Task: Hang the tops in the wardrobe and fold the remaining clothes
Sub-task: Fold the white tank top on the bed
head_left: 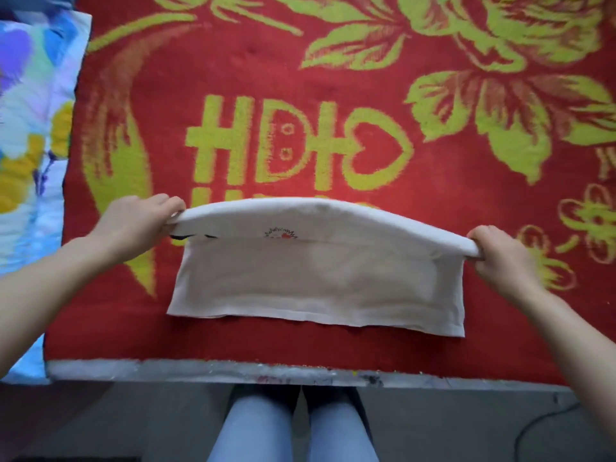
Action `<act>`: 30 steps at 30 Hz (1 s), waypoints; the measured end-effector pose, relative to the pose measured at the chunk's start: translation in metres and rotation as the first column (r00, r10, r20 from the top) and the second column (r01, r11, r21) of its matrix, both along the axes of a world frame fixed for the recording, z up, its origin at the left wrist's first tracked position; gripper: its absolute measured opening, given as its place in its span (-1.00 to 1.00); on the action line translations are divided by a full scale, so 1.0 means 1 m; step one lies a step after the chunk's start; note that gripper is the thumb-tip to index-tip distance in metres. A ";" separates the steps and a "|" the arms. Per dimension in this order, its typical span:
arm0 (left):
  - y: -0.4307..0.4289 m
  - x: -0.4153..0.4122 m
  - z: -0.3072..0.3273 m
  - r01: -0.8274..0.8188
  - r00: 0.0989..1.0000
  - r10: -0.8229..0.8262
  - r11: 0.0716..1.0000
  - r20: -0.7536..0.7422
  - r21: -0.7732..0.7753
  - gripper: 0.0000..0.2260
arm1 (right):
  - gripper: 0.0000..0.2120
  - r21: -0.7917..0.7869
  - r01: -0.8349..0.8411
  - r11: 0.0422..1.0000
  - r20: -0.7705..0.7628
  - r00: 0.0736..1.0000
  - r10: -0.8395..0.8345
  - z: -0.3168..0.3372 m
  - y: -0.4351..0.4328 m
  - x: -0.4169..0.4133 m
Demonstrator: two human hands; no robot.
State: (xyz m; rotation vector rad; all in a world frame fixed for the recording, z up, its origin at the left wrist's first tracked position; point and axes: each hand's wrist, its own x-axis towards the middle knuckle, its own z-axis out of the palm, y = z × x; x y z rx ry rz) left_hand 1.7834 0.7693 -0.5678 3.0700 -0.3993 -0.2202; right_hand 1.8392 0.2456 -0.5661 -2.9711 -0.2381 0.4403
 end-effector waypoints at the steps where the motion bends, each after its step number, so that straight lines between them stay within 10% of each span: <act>1: 0.000 -0.013 0.000 0.063 0.997 -0.063 0.998 0.053 0.006 -0.78 | -0.78 -0.008 -0.075 0.997 0.034 0.997 0.076 0.002 -0.004 -0.012; 6: -0.005 -0.088 -0.020 0.207 0.978 -0.205 0.975 -0.039 0.077 -0.75 | -0.74 -0.246 -0.356 0.901 0.004 0.930 0.369 -0.019 -0.023 -0.080; 10: -0.032 -0.129 -0.043 0.137 0.778 0.196 0.875 -0.597 0.465 -0.73 | -0.71 -0.541 -0.156 0.826 -0.358 0.932 -0.059 -0.053 -0.027 -0.120; 12: -0.044 -0.137 -0.045 -0.002 0.668 0.403 0.841 -0.626 0.541 -0.75 | -0.68 -0.452 0.152 0.879 -0.322 0.891 -0.319 -0.062 -0.020 -0.127; 17: -0.070 -0.140 -0.052 -0.273 0.912 0.337 0.924 -0.234 0.267 -0.67 | -0.46 -0.019 0.756 0.654 -0.331 0.612 -0.718 -0.077 -0.001 -0.111; 23: -0.068 -0.116 -0.076 -0.243 0.709 0.467 0.865 -0.528 0.438 -0.42 | -0.65 0.075 0.969 0.235 -0.511 0.240 -0.826 -0.083 -0.005 -0.099; 27: -0.059 -0.118 -0.078 -0.193 0.697 0.458 0.861 -0.552 0.471 -0.40 | -0.92 0.186 0.950 0.252 -0.526 0.313 -0.791 -0.062 -0.003 -0.096; 30: -0.059 -0.120 -0.077 -0.268 0.698 0.467 0.873 -0.543 0.407 -0.41 | -0.82 0.165 0.835 0.526 -0.305 0.550 -0.778 -0.024 0.033 -0.095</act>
